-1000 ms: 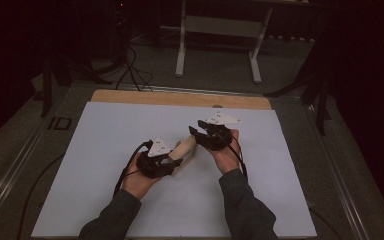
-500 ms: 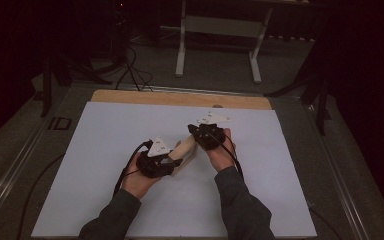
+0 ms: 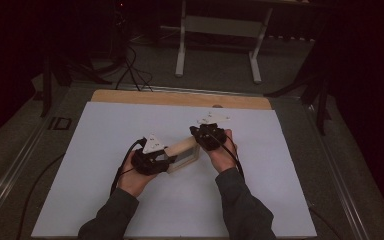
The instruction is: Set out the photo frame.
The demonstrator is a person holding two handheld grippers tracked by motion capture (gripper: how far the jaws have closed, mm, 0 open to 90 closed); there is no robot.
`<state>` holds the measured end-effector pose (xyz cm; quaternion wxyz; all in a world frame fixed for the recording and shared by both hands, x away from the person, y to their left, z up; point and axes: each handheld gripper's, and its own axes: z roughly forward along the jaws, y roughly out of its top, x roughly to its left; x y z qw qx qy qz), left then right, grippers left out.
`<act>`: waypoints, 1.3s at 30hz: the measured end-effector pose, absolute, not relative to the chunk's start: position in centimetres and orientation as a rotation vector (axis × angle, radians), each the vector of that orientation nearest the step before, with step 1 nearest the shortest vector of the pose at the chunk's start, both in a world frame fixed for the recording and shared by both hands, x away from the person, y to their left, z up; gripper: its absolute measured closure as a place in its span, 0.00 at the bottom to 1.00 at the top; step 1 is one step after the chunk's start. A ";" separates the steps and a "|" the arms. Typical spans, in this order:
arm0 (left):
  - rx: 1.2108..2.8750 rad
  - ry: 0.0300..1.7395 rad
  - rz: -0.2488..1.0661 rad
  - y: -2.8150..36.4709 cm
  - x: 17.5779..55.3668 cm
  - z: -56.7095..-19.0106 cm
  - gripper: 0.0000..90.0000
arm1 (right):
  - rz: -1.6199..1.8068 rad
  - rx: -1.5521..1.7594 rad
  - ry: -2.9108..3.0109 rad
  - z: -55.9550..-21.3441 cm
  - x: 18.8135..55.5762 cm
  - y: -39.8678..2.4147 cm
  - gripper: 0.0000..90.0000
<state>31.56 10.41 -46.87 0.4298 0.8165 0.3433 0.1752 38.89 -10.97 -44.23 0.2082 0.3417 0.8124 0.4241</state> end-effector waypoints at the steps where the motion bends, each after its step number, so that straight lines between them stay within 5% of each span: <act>1: 2.038 0.861 0.439 10.5 31.6 -46.9 0.62 | 1.177 0.950 2.262 -44.2 38.8 -11.0 1.00; 22: 2.027 0.931 0.469 11.2 32.3 -47.1 0.61 | 1.157 0.936 2.302 -43.9 37.8 -12.0 1.00; 39: 2.012 0.944 0.441 11.4 32.5 -47.2 0.61 | 1.287 0.852 2.297 -43.3 36.0 -14.0 0.53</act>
